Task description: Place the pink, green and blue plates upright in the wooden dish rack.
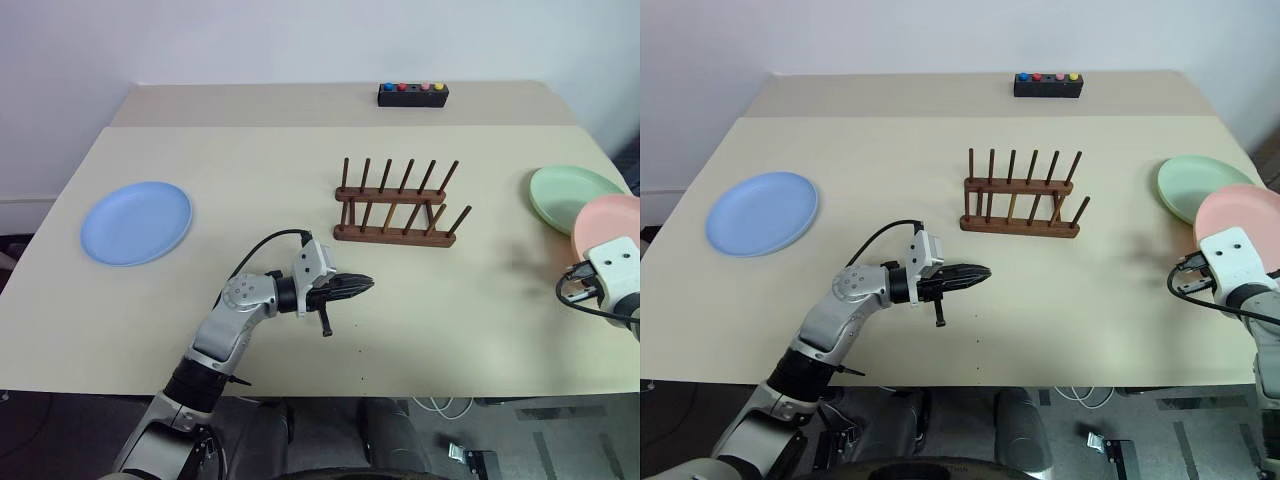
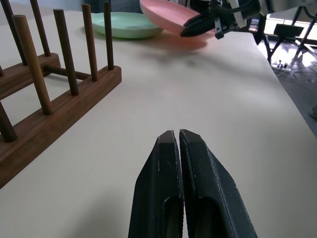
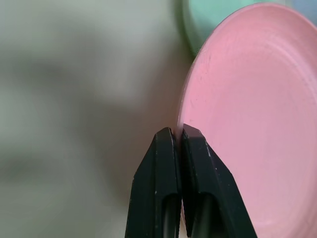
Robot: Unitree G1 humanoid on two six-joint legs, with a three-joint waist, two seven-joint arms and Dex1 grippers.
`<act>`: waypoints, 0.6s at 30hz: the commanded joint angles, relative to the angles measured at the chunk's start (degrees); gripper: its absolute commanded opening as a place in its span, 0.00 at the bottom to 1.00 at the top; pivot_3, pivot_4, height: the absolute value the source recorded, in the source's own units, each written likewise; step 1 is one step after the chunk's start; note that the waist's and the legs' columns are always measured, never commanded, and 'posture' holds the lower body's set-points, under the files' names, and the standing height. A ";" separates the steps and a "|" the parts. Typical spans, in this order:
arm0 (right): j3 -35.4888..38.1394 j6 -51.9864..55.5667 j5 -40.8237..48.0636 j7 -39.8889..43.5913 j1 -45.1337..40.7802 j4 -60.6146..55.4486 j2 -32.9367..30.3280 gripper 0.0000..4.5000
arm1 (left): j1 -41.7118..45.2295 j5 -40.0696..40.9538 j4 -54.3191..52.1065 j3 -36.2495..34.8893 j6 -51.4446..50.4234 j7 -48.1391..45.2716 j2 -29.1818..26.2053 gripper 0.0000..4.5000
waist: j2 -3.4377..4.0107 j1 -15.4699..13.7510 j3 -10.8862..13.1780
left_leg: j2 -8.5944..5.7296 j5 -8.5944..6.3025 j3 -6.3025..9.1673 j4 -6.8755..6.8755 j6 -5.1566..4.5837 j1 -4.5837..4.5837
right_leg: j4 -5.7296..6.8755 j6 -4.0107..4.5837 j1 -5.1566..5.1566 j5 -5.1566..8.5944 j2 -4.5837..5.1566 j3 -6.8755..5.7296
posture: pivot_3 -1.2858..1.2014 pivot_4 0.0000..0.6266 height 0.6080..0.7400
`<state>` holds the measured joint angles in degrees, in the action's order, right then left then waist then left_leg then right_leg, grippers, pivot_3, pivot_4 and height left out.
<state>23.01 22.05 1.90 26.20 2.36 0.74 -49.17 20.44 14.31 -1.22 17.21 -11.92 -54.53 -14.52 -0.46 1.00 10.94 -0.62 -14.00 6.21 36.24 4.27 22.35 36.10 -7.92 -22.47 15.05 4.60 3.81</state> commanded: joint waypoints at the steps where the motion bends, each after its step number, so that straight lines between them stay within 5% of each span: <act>1: 0.81 -4.25 -2.57 -0.81 -2.14 -5.72 -2.83 0.01 | 0.70 0.08 -0.87 0.07 1.30 0.09 0.30 0.02 | 0.01 0.00 0.01 | 0.00 0.00 -0.01 0.00 0.00 0.01 | 0.00 -0.02 -0.01 -0.01 0.00 0.00 | 0.52 0.24 0.96; 5: 0.58 -10.22 0.84 1.84 -9.78 -8.74 -3.09 0.01 | 0.90 -0.19 -0.54 0.06 1.49 0.21 0.30 0.02 | 0.07 0.31 0.02 | 0.00 0.00 -0.04 -0.01 0.00 -0.01 | 0.00 -0.02 -0.03 -0.02 0.00 0.02 | 0.52 0.24 0.96; 9: -0.05 -11.76 13.16 8.12 -18.55 -15.05 1.24 0.01 | 1.09 -0.29 -0.23 -0.05 1.77 0.40 0.46 0.02 | 0.06 0.16 0.04 | 0.02 0.00 0.00 -0.05 0.00 0.00 | 0.00 -0.10 -0.04 -0.05 -0.03 0.01 | 0.52 0.24 0.96; 18: 0.04 6.29 50.22 14.66 -25.04 -25.94 8.21 0.01 | 0.31 -0.44 -0.64 -0.34 2.12 1.63 0.33 0.02 | -0.02 -0.34 0.08 | 0.01 -0.01 0.10 -0.03 -0.01 0.09 | -0.05 -0.11 -0.02 -0.05 0.02 -0.06 | 0.52 0.24 0.96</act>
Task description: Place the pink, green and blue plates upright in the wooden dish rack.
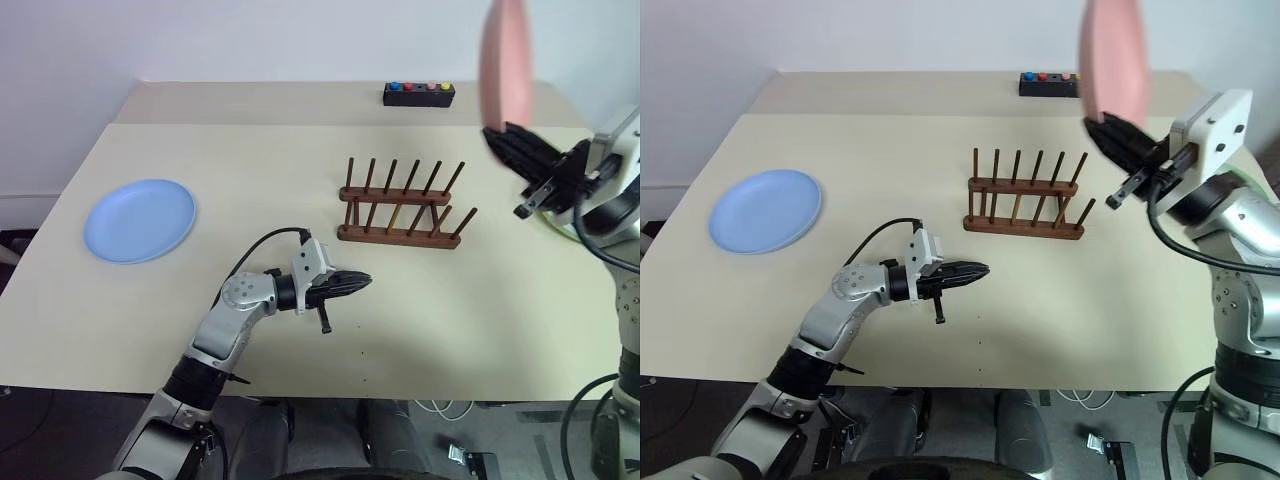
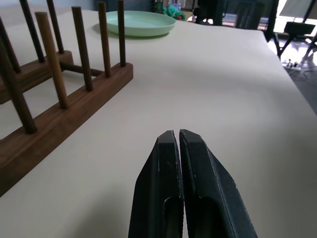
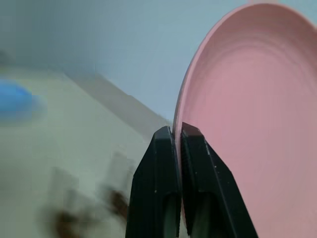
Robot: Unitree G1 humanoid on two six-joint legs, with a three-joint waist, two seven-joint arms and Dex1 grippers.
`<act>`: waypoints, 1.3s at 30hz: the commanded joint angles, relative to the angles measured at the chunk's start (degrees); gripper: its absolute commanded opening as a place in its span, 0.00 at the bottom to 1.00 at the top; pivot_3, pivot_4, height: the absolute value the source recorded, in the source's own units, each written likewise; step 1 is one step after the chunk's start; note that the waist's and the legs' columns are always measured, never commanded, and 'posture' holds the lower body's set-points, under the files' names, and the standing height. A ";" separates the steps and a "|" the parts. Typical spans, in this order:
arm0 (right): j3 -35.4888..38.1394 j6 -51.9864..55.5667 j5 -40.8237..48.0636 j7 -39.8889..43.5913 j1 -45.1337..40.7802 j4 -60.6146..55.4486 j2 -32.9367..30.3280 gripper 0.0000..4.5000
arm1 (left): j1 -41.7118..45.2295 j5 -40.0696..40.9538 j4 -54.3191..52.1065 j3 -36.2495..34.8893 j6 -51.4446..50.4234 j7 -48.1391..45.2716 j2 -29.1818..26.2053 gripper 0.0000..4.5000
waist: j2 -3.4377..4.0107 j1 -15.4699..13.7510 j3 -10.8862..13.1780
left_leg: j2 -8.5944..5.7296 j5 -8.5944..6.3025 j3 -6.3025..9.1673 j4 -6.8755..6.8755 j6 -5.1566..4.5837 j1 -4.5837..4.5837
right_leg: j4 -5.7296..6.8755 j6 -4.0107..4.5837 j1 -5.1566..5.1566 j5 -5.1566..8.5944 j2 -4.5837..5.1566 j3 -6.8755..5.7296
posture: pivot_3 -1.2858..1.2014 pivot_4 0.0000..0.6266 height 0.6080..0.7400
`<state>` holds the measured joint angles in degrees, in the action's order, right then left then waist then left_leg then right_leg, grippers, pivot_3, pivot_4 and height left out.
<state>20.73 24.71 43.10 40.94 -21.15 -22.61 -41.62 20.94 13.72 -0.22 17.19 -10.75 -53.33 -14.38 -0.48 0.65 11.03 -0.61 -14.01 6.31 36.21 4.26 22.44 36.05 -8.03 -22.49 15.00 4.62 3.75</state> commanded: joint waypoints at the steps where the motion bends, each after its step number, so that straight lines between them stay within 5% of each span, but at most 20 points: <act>1: 2.47 4.37 9.88 -0.81 -1.67 -2.24 0.91 0.01 | -0.32 0.21 -1.81 -0.31 0.86 0.56 0.16 0.02 | 0.00 0.01 0.00 | 0.00 0.00 0.00 0.01 0.00 0.00 | 0.02 0.01 0.00 0.00 0.00 0.00 | 0.52 0.24 0.96; 39: 4.28 13.74 18.39 -1.89 -5.28 17.64 5.11 0.01 | -2.33 1.73 -5.59 -1.27 -0.11 2.07 -1.04 0.02 | 0.03 0.19 -0.01 | 0.00 0.00 -0.04 -0.03 0.00 0.00 | 0.02 0.02 -0.08 0.01 -0.02 0.01 | 0.52 0.24 0.96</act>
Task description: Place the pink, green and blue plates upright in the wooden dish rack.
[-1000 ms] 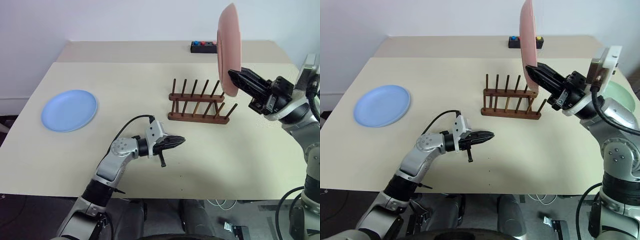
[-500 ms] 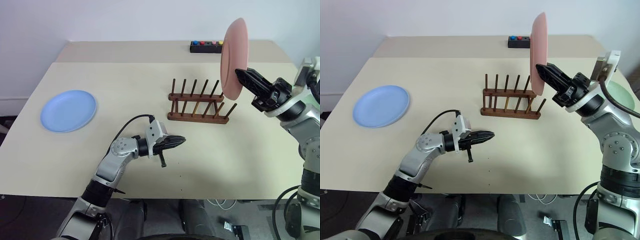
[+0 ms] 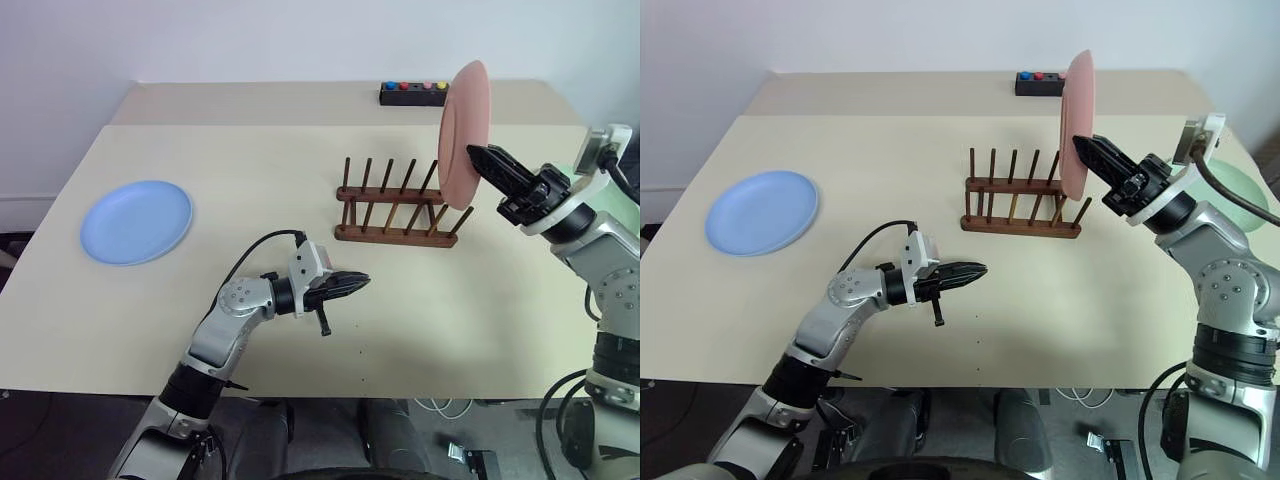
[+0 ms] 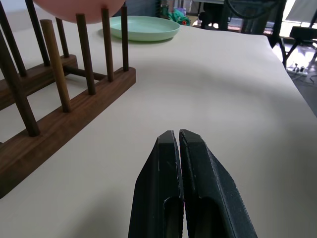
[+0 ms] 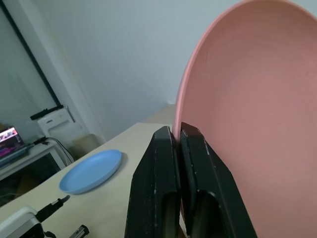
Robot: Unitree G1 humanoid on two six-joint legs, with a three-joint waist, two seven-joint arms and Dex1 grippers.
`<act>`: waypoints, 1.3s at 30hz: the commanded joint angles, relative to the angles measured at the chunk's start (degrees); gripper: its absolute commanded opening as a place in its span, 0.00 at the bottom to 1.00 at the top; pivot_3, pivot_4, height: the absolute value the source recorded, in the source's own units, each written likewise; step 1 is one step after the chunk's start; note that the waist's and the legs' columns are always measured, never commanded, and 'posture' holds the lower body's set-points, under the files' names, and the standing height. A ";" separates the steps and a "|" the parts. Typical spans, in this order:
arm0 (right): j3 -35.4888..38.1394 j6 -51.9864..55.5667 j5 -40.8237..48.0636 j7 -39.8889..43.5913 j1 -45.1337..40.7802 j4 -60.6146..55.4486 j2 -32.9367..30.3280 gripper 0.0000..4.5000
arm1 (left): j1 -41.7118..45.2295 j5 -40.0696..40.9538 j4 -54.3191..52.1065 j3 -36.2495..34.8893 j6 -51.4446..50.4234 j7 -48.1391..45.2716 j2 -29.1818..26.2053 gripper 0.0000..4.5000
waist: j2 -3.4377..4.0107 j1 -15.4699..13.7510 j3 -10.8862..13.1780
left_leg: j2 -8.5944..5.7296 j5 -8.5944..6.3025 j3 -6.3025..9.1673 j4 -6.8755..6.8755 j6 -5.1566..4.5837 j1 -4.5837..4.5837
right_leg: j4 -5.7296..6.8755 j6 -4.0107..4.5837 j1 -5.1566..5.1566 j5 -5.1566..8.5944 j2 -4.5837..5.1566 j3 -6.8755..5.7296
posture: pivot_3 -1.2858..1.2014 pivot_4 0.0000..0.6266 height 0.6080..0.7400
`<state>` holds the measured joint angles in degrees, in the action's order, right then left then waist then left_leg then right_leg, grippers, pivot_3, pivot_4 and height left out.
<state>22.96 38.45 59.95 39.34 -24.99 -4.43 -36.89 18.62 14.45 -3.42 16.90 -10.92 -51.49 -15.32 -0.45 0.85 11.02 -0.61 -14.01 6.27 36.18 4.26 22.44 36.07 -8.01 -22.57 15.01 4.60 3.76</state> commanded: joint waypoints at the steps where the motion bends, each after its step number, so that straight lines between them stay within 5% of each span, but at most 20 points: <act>1: 2.05 0.08 1.33 -0.51 -1.45 -0.39 0.49 0.01 | -0.01 1.02 -2.41 -0.96 0.01 0.29 -0.12 0.02 | 0.00 0.00 0.00 | 0.00 0.00 0.00 0.00 0.00 0.00 | 0.00 0.00 0.00 0.00 0.00 0.00 | 0.52 0.24 0.96; 10: 2.71 -3.20 -1.97 -2.77 -1.80 -0.43 1.39 0.99 | -0.03 1.14 -2.48 -0.81 -0.13 0.36 -0.33 0.02 | 0.00 0.03 0.00 | 0.00 0.00 0.00 0.00 0.00 0.00 | 0.00 0.00 -0.01 0.00 0.00 0.00 | 0.52 0.24 0.96; 28: 10.29 -19.70 -19.35 -6.09 -0.38 8.44 -5.85 1.00 | -0.02 1.08 -2.28 -0.58 -0.52 0.16 -0.14 0.02 | 0.01 -0.04 0.00 | 0.00 0.00 -0.03 -0.04 0.00 0.02 | -0.02 0.00 -0.03 0.01 0.01 0.01 | 0.52 0.24 0.96; 32: -1.40 -29.85 -41.50 -6.03 5.80 21.69 -15.11 1.00 | 0.60 1.47 -2.31 -0.88 0.23 -0.51 0.02 0.02 | 0.04 0.12 -0.01 | -0.01 0.00 -0.09 -0.01 0.00 -0.01 | -0.02 0.03 -0.02 0.02 0.02 0.04 | 0.52 0.24 0.96; 39: -10.43 -39.56 -54.02 -7.54 -0.65 39.05 -16.73 1.00 | 1.31 1.51 -1.95 -0.92 0.31 -0.89 0.14 0.02 | 0.30 1.20 0.01 | 0.00 0.00 -0.22 -0.03 0.00 -0.05 | 0.01 0.02 -0.07 0.01 0.01 0.19 | 0.52 0.24 0.96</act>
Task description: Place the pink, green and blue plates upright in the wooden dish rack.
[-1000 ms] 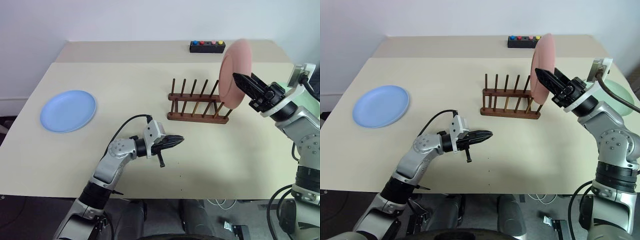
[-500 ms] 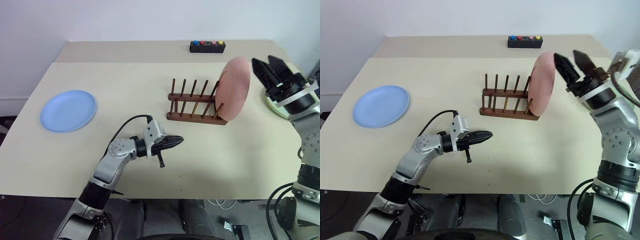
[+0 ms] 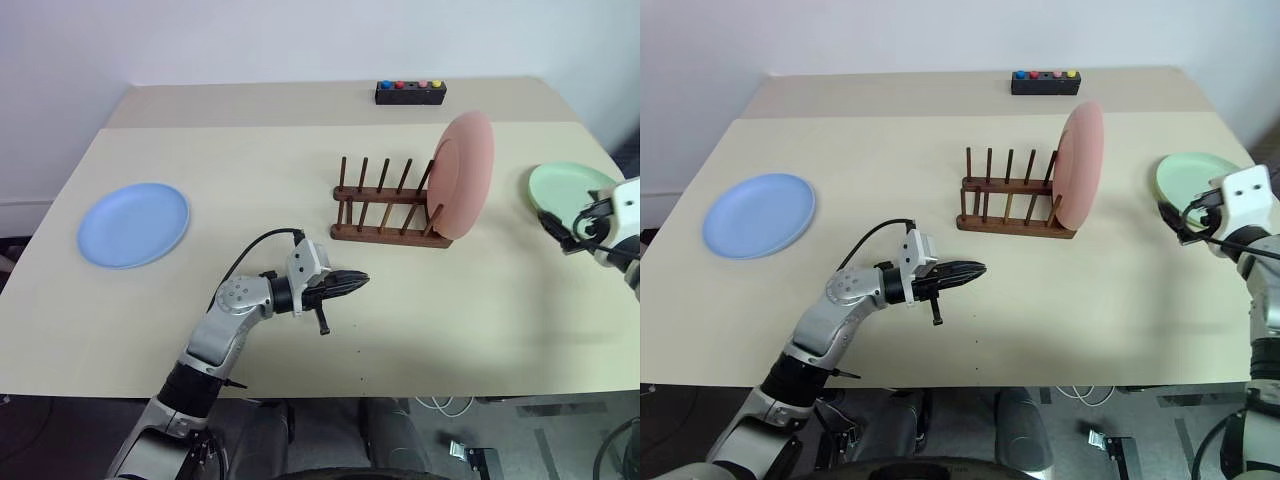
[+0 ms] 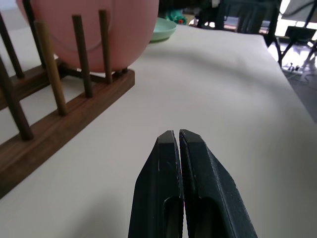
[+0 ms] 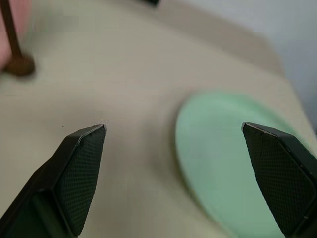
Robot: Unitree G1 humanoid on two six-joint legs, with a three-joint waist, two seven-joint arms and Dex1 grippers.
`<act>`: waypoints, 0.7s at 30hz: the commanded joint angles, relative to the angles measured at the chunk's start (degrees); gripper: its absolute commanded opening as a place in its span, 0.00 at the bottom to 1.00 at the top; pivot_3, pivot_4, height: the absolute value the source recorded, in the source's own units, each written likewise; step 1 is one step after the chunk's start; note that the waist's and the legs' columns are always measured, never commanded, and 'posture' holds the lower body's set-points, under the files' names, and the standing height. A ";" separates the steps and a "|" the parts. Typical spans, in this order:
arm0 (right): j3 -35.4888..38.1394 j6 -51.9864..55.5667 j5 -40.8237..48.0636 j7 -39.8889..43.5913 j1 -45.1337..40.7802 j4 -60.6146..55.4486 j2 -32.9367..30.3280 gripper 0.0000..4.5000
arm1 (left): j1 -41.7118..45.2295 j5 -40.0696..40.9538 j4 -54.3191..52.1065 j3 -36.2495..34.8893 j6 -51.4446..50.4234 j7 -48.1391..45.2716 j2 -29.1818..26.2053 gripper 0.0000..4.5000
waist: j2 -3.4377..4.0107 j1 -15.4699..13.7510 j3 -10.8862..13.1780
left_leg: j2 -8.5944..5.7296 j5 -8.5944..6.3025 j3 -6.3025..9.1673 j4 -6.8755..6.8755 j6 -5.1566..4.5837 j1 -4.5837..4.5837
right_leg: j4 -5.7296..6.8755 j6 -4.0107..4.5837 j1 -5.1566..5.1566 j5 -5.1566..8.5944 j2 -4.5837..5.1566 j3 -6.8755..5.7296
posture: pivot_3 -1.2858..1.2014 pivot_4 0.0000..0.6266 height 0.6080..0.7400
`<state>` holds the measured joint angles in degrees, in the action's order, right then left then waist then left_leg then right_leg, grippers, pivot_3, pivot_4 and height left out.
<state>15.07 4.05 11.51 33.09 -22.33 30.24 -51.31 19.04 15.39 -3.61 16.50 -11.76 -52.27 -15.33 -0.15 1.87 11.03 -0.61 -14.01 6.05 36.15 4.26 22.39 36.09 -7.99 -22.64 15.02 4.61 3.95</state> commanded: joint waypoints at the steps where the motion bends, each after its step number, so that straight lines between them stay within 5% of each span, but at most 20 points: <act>1: -3.84 -6.41 -7.35 -1.69 -4.69 7.18 -2.44 1.00 | 0.84 0.59 -1.80 -0.53 1.04 -0.10 0.13 0.02 | 0.00 0.30 0.00 | 0.00 0.00 0.00 0.00 0.00 0.00 | 0.00 -0.01 0.00 0.00 0.00 0.00 | 0.52 0.24 0.96; 10: -9.40 -12.94 -14.90 -4.90 -14.89 28.46 -1.14 1.00 | 0.05 0.47 -2.68 -0.61 0.54 0.57 -0.39 0.02 | -0.02 0.57 0.01 | -0.01 0.00 0.01 -0.01 0.00 0.02 | -0.02 -0.03 0.01 -0.01 0.01 0.00 | 0.52 0.24 0.96; 13: -10.31 -15.17 -16.29 -6.02 -15.95 31.45 -0.96 0.81 | -0.01 0.38 -2.76 -0.59 0.47 0.79 -0.47 0.02 | -0.02 0.63 0.01 | -0.01 0.00 0.01 -0.02 0.00 0.02 | -0.03 -0.03 0.01 -0.01 0.01 0.00 | 0.52 0.24 0.96; 20: -11.36 -18.85 -17.91 -8.92 -14.88 31.16 -0.04 0.01 | -0.24 0.32 -3.03 -0.34 0.13 1.05 -0.72 0.02 | -0.02 0.69 0.01 | -0.01 0.00 0.01 -0.01 0.00 0.01 | -0.02 -0.04 0.01 -0.02 0.00 0.00 | 0.52 0.24 0.96; 21: -11.63 -19.43 -18.36 -9.47 -14.53 30.83 -0.04 0.01 | -0.20 0.34 -3.01 -0.29 0.11 1.05 -0.73 0.02 | -0.01 0.67 0.01 | -0.01 0.00 0.01 -0.01 0.00 0.01 | -0.02 -0.04 0.01 -0.02 0.00 0.01 | 0.52 0.24 0.96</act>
<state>3.40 -14.02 -6.29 24.87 -37.04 62.57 -51.04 18.77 15.44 -4.60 16.54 -11.99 -51.17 -15.89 -0.17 2.54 11.03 -0.62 -14.01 6.06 36.14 4.26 22.40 36.07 -8.03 -22.62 15.00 4.61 3.95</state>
